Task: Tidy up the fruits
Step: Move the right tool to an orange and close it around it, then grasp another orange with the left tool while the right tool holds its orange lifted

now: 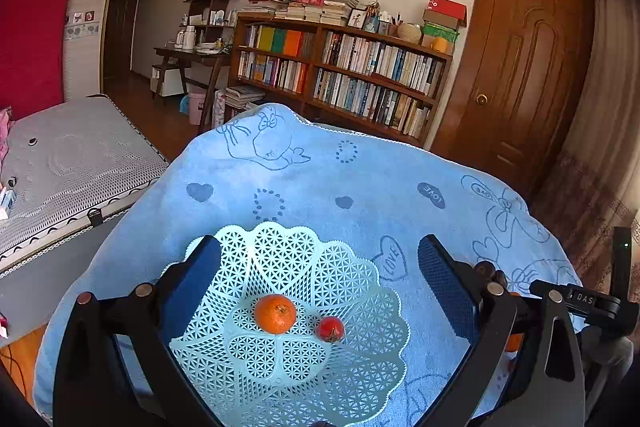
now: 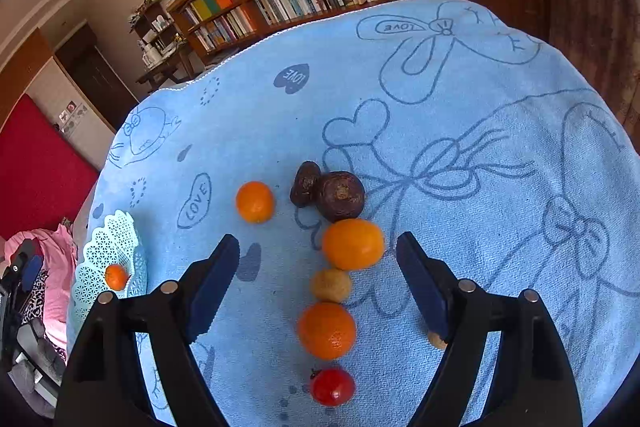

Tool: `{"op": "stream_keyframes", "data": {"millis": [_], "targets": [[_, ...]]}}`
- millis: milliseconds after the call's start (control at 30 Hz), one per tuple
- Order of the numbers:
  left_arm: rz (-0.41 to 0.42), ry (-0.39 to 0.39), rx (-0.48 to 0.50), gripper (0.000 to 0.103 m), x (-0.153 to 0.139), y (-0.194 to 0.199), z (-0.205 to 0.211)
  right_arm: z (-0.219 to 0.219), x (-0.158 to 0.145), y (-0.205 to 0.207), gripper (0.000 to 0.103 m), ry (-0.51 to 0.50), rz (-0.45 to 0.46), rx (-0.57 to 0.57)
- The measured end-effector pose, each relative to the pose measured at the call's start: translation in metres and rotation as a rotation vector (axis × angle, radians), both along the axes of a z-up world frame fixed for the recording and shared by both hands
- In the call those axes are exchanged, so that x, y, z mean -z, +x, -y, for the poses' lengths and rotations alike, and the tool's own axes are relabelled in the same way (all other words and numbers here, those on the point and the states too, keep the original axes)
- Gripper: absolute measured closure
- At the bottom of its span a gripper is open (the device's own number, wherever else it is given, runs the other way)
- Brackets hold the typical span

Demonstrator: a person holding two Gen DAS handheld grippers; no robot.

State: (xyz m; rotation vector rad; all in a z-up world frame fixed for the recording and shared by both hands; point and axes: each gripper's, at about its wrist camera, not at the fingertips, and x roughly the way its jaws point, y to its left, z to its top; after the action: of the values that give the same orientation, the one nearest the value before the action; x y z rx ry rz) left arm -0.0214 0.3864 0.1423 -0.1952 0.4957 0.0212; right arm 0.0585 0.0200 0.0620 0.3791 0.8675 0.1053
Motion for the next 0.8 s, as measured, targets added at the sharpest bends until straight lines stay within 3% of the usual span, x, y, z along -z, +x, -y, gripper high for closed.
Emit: {"op": "stream_keyframes", "data": {"millis": [367, 633, 800], "targets": [[-0.011, -0.001, 0.007, 0.003, 0.003, 0.003, 0.002, -0.009, 0.027, 0.035, 0.023, -0.146, -0.086, 0.022], [-0.028, 0.006, 0.021, 0.003, 0.010, 0.006, 0.008, -0.018, 0.044, 0.039, 0.057, -0.230, -0.122, 0.004], [-0.044, 0.015, 0.032, 0.003, 0.015, 0.009, 0.014, -0.012, 0.038, 0.030, 0.057, -0.210, -0.091, 0.005]]}}
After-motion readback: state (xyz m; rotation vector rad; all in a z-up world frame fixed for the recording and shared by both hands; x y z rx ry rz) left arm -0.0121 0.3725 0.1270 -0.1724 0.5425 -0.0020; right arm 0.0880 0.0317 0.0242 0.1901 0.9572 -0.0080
